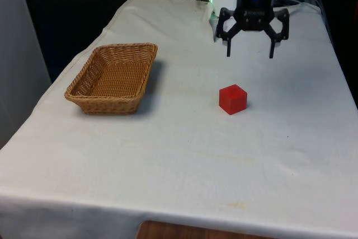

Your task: Pick up the cube and place it into the basket.

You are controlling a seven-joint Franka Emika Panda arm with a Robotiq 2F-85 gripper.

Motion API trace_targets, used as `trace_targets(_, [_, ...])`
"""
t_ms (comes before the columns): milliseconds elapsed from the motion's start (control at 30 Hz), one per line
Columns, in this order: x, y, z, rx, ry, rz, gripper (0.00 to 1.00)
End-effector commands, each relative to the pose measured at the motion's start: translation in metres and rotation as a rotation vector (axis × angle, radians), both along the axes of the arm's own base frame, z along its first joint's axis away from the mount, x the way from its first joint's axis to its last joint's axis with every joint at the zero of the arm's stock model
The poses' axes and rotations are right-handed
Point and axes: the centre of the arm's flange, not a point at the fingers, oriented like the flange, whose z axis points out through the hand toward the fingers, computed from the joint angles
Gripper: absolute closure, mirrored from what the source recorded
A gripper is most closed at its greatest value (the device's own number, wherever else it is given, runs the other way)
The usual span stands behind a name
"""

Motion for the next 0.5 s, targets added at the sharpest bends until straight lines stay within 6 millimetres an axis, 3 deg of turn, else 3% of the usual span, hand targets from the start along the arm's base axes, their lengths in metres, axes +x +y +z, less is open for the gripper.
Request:
trace_targets(0, [0.000, 0.000, -0.002, 0.002, -0.010, 0.015, 0.00])
trace_targets(467, [0.000, -0.003, -0.022, -0.017, -0.006, 0.113, 0.00])
